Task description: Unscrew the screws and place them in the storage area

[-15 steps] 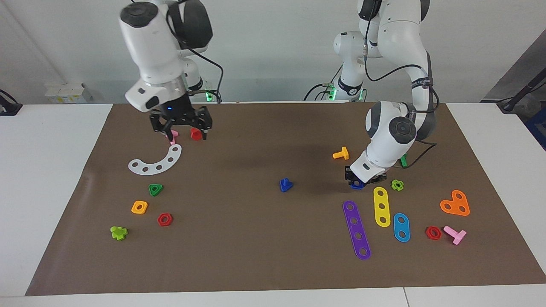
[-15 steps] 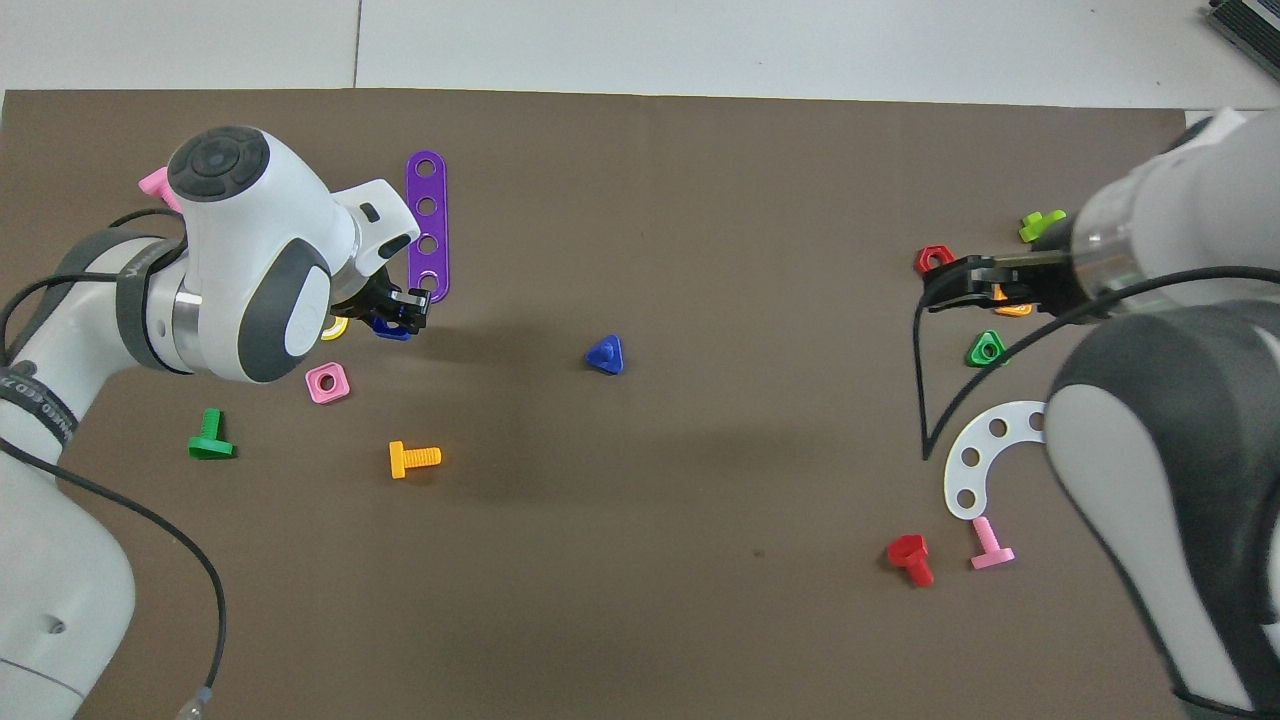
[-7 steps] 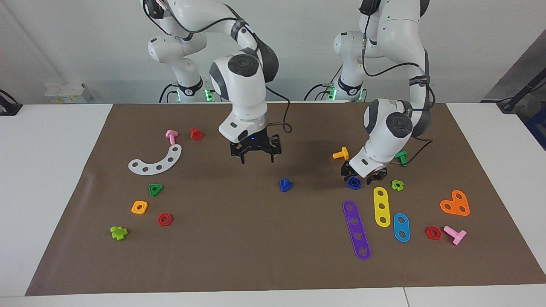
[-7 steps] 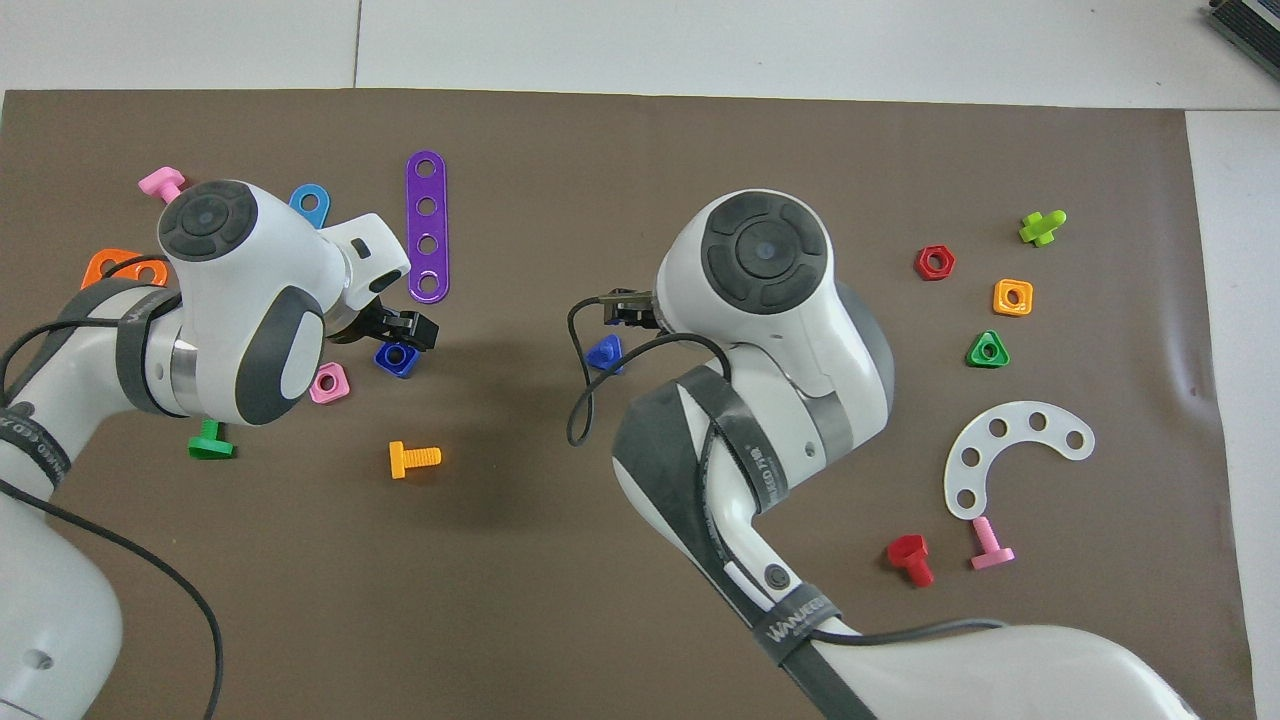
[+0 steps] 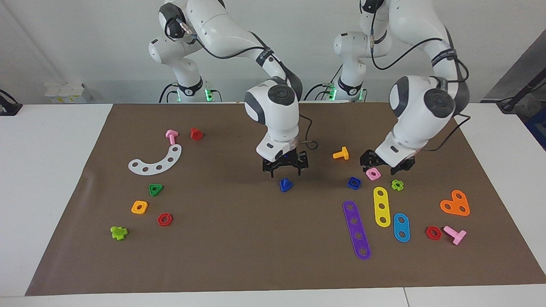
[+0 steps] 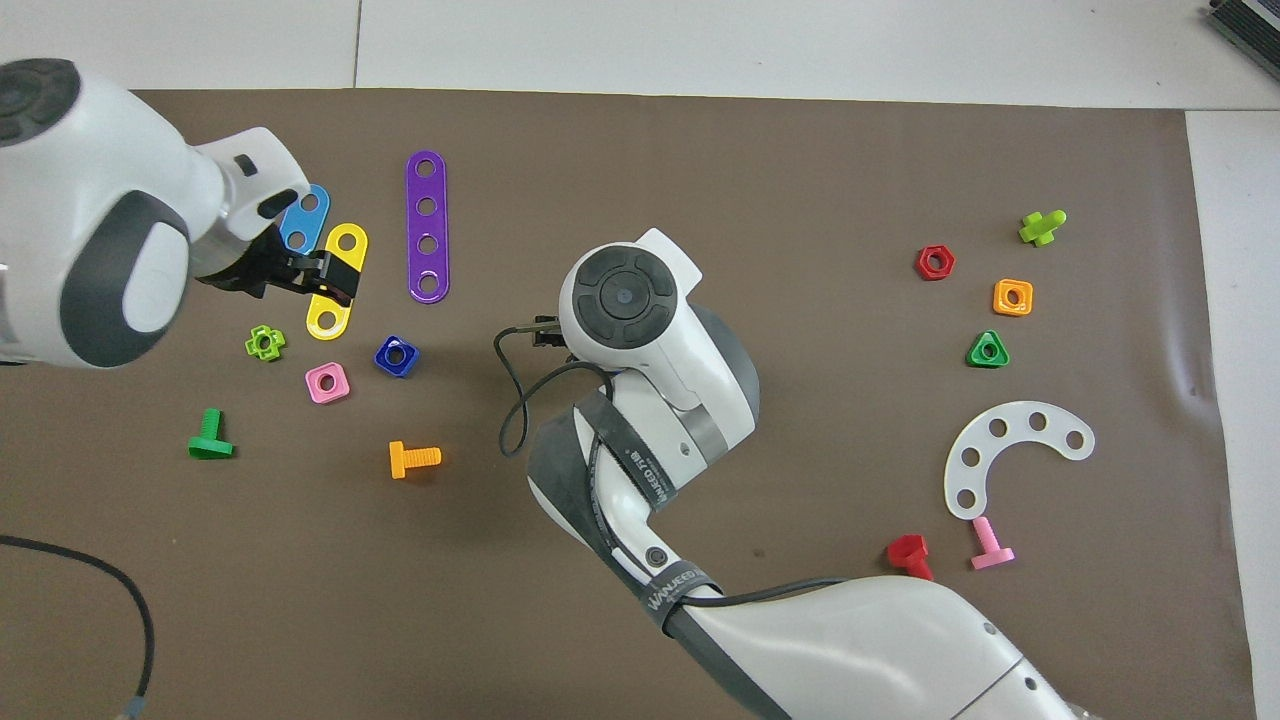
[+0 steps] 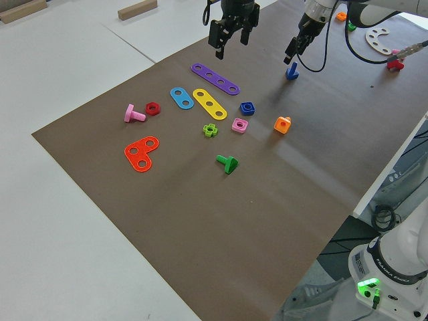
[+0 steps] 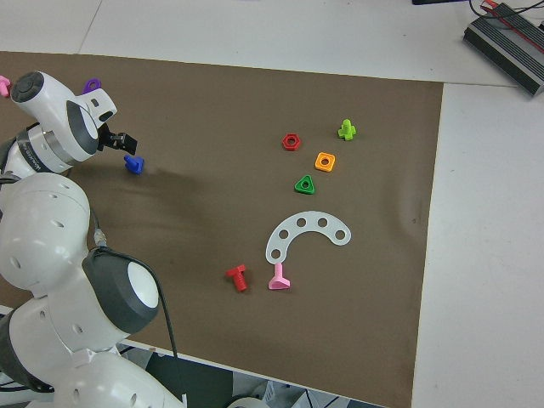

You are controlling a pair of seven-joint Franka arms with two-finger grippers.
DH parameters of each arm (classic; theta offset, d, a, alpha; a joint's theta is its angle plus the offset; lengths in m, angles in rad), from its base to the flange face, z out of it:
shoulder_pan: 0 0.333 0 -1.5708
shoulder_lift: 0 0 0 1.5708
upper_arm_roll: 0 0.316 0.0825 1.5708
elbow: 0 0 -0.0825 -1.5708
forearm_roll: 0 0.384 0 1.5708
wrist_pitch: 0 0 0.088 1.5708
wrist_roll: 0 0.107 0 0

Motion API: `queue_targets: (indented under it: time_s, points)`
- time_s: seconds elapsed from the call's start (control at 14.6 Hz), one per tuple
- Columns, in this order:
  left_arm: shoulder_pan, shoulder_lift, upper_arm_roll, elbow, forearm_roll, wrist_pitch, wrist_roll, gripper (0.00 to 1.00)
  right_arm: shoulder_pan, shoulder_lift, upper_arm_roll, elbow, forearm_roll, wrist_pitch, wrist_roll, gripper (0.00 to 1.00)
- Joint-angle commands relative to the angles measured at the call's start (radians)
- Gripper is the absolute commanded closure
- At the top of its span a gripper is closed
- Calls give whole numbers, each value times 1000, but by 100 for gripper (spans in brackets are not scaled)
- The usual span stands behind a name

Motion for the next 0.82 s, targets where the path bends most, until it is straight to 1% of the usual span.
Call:
queue_targets:
  time_s: [0.0,0.07,0.21,0.34,0.41,0.55,0.68,0.75]
  points:
    - [36,-81,0,-17,-11,-42,7,0,-11,12,0,0,-11,3,-29,10]
    - [37,-94,0,-22,-8,-42,9,0,-11,9,0,-23,-11,3,-30,16]
    - [48,-101,0,-34,-6,-33,17,0,-9,-3,3,-61,-10,3,-35,36]
    - [43,-110,-2,-51,-3,-33,21,0,-6,-6,3,-75,-8,-3,-35,40]
    - [34,-111,-2,-57,-3,-28,21,0,-8,-11,3,-83,-8,-2,-35,44]
    - [27,-113,-11,-57,-3,-25,17,0,-8,-12,3,-84,-8,-2,-35,45]
    - [14,-113,-11,-61,-5,-25,12,0,-6,-17,3,-101,-8,-2,-35,49]
    - [16,-116,-11,-68,-5,-24,10,0,-6,-17,3,-101,-8,-3,-35,49]
